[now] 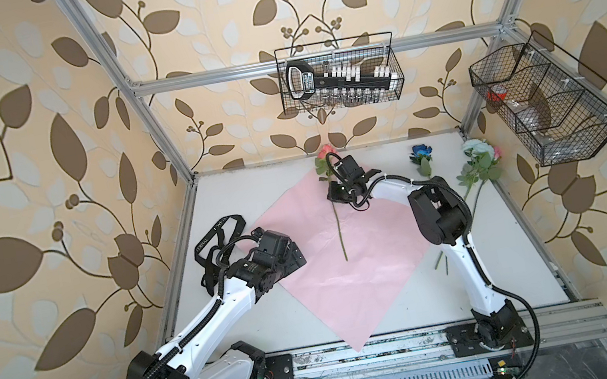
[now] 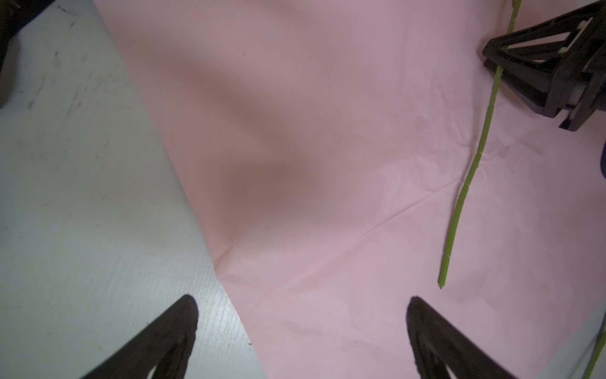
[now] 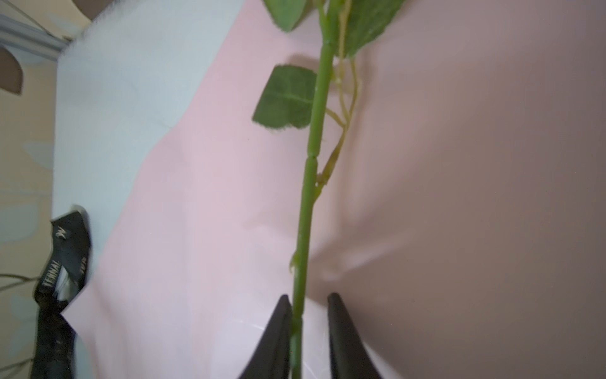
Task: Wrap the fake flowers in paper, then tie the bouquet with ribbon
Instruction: 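Lower the pink rose onto the pink paper's center and open the right gripper, then move the right gripper back to the flowers and grasp the blue rose stem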
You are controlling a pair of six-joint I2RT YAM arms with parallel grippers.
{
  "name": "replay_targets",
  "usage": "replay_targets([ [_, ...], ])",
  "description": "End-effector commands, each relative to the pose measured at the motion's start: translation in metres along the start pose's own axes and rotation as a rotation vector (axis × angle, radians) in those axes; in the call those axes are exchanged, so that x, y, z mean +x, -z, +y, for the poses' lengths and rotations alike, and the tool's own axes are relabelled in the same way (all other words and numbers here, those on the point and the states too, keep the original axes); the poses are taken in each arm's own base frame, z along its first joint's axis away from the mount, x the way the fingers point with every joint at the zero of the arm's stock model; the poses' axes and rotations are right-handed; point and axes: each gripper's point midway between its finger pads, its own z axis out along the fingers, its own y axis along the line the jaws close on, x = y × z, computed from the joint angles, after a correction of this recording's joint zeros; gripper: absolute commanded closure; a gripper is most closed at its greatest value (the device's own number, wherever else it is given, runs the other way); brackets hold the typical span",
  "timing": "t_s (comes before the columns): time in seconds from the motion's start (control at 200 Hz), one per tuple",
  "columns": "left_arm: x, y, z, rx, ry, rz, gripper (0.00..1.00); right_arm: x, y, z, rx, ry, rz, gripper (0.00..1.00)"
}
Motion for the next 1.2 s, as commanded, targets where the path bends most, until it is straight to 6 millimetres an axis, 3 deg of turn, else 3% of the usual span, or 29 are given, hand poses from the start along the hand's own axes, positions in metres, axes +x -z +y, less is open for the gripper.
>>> replay_targets([
  [0.0, -0.004, 0.003, -0.004, 0.014, -0.010, -0.011, 0.01, 0.009, -0.004, -0.003, 0.000, 0.007, 0.035, 0.66],
  [0.13, -0.005, 0.006, -0.002, 0.012, -0.008, -0.020, 0.01, 0.001, 0.006, 0.004, -0.018, 0.009, 0.020, 0.56],
  [0.29, -0.007, 0.011, -0.001, 0.016, -0.009, -0.035, 0.01, -0.011, 0.031, 0.012, -0.019, 0.017, -0.012, 0.50],
  [0.47, -0.010, 0.015, -0.001, 0.019, -0.011, -0.052, 0.01, -0.028, 0.088, 0.015, -0.001, 0.038, -0.092, 0.45],
  [0.575, -0.013, 0.016, -0.002, 0.022, -0.013, -0.064, 0.01, -0.031, 0.127, 0.000, 0.027, 0.032, -0.133, 0.42],
  [0.715, -0.016, 0.017, -0.006, 0.035, -0.017, -0.075, 0.01, -0.020, 0.178, -0.049, 0.103, -0.021, -0.175, 0.42],
  [0.97, -0.017, 0.017, -0.009, 0.047, -0.033, -0.076, 0.01, 0.028, 0.261, -0.188, 0.366, -0.153, -0.224, 0.45],
  [1.09, -0.017, 0.017, -0.012, 0.059, -0.044, -0.075, 0.01, 0.047, 0.282, -0.242, 0.451, -0.220, -0.208, 0.48],
  [1.195, -0.018, 0.016, -0.014, 0.067, -0.048, -0.075, 0.01, 0.055, 0.288, -0.272, 0.501, -0.259, -0.186, 0.50],
])
